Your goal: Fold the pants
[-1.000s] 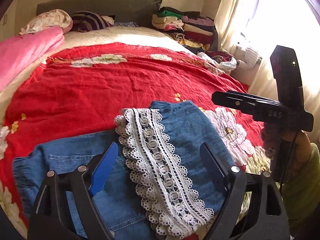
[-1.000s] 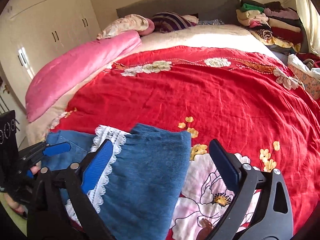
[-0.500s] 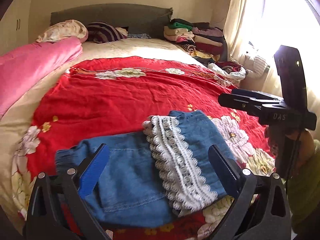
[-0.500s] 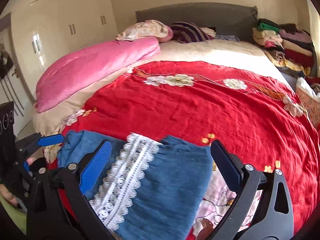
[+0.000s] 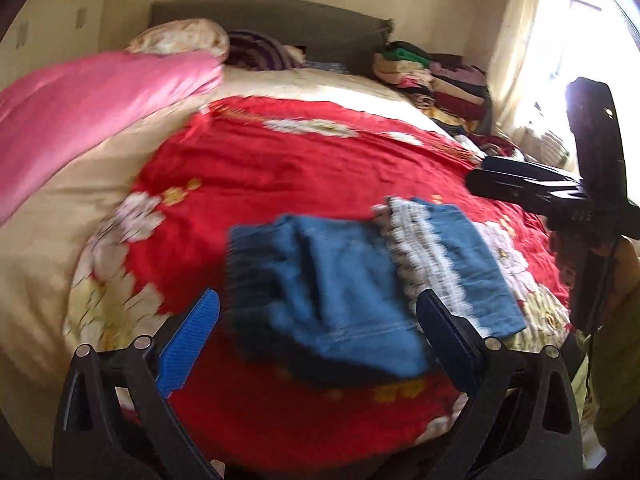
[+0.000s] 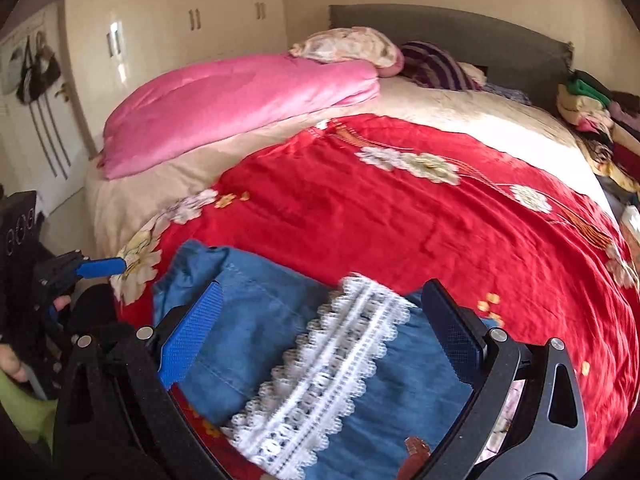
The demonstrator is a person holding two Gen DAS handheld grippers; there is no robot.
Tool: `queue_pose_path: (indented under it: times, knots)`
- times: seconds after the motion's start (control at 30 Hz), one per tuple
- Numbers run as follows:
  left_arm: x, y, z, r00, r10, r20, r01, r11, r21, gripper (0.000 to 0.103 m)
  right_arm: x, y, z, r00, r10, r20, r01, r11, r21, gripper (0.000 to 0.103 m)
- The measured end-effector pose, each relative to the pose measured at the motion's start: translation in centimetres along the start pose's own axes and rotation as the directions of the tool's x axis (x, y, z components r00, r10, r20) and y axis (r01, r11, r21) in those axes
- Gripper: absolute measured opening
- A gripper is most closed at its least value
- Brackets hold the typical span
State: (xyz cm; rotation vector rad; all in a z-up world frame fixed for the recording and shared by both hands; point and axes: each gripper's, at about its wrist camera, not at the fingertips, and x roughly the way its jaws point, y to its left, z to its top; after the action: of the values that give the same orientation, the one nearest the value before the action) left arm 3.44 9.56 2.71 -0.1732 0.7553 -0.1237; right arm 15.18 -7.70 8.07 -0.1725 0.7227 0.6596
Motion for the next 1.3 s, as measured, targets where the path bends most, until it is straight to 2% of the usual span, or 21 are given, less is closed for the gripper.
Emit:
queue_pose_path:
  times: [0.1, 0.23, 0.37, 0.47, 0.63, 0.7, 0.73, 0.8, 0.9, 1.1, 1.23, 1.3]
  knots:
    - [-0.3, 2.8, -1.2, 1.000, 0.007, -0.020, -0.009, 0.997, -0.077, 0.098, 1.3, 1.4, 0.3, 0.999, 0.029, -0.022, -0.029, 0.999, -0.020, 0.094]
    - [-0.2, 4.8, -2.4, 0.999, -0.010, -0.047, 0.003, 0.992, -0.129, 0.098, 3.6, 3.5, 0.8, 0.996, 0.064, -0.064, -0.068, 0.996, -0.054, 0.094]
    - [0.3, 5.5, -3.6, 0.995, -0.073, -0.066, 0.061, 0.983, -0.175, 0.098, 5.5, 5.4, 1.1, 0.990, 0.096, -0.104, -0.105, 0.990, -0.090, 0.094]
    - [0.4, 5.6, -4.2, 0.991, -0.124, -0.048, 0.112, 0.972, -0.207, 0.098, 7.1, 6.8, 1.3, 0.983, 0.119, -0.142, -0.136, 0.983, -0.120, 0.094]
    - [1.7, 4.5, -5.0, 0.975, -0.211, -0.067, 0.191, 0.955, -0.226, 0.097, 9.0, 8.2, 1.6, 0.969, 0.150, -0.195, -0.179, 0.974, -0.140, 0.094]
    - [2.3, 4.3, -5.3, 0.964, -0.255, -0.070, 0.231, 0.941, -0.248, 0.090, 9.8, 8.5, 1.8, 0.963, 0.163, -0.215, -0.196, 0.970, -0.143, 0.094]
    - [2.7, 4.1, -5.4, 0.954, -0.290, -0.069, 0.262, 0.926, -0.272, 0.077, 10.2, 8.7, 1.9, 0.961, 0.165, -0.223, -0.200, 0.969, -0.146, 0.094]
    - [3.3, 4.0, -5.6, 0.943, -0.327, -0.061, 0.296, 0.908, -0.298, 0.073, 10.9, 8.9, 2.0, 0.955, 0.172, -0.240, -0.212, 0.966, -0.150, 0.094]
    - [4.2, 4.0, -5.6, 0.939, -0.338, -0.064, 0.302, 0.900, -0.315, 0.065, 12.2, 9.5, 2.1, 0.945, 0.182, -0.272, -0.231, 0.959, -0.162, 0.094]
    - [6.1, 4.3, -5.6, 0.931, -0.359, -0.072, 0.312, 0.881, -0.357, 0.063, 14.4, 11.2, 2.2, 0.925, 0.197, -0.324, -0.269, 0.943, -0.195, 0.094]
    - [6.8, 4.4, -5.6, 0.927, -0.366, -0.081, 0.315, 0.877, -0.362, 0.063, 16.4, 12.0, 1.8, 0.898, 0.216, -0.383, -0.307, 0.932, -0.194, 0.094]
    - [6.9, 4.3, -5.5, 0.926, -0.368, -0.084, 0.315, 0.875, -0.366, 0.063, 17.4, 12.1, 1.3, 0.891, 0.214, -0.400, -0.310, 0.931, -0.192, 0.090]
